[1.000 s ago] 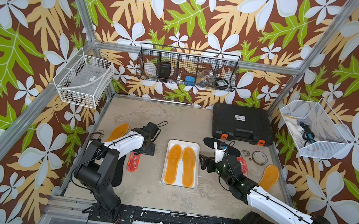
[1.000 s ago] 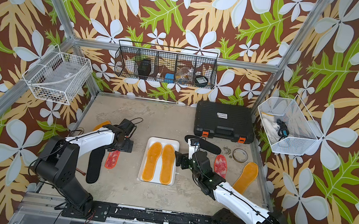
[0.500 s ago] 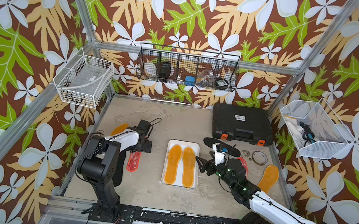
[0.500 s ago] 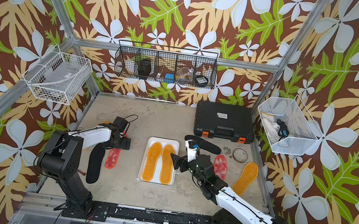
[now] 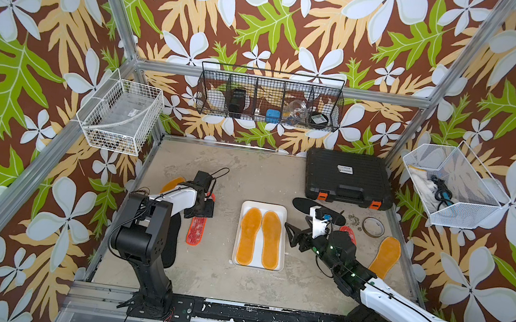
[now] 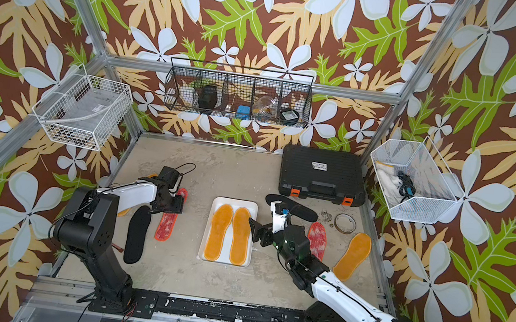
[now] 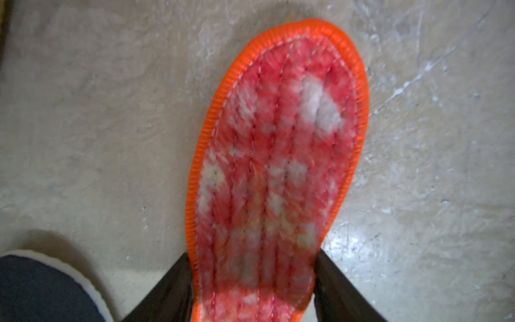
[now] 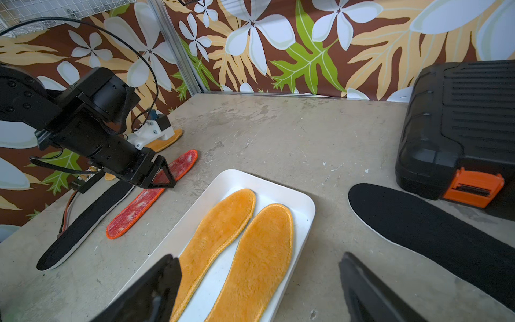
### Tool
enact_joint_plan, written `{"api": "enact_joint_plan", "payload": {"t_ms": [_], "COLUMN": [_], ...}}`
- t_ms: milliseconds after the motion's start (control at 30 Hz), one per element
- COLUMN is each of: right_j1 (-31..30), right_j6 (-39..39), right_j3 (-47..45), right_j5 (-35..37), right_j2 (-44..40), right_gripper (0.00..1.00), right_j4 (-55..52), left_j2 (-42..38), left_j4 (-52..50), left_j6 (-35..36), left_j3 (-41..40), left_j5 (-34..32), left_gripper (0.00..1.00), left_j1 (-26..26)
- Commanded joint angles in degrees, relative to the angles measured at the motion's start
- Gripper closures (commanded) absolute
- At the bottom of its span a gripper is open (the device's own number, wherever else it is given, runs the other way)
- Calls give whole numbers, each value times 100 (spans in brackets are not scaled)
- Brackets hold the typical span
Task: Put the insoles into the storage box
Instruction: Pick up the insole from the center of the board.
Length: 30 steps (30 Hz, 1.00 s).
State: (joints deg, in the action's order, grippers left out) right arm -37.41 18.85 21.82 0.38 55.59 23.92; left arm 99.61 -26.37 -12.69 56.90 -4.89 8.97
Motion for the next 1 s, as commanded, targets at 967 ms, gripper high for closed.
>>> {"api": "enact_joint_plan", "payload": {"t_ms": [967], "right_j1": [1], "right_j6": [-42], "right_j3": [-44], "right_j5": [133], "right_j2": [158], "right_gripper": [7], "right_j4": [260], "left_j2": [-1260], "left_j4": [-1410], "left_j6": [-1177], "left_j3": [1227], "left_j5": [-470], "left_gripper": [38], "left_j1": [1385]}}
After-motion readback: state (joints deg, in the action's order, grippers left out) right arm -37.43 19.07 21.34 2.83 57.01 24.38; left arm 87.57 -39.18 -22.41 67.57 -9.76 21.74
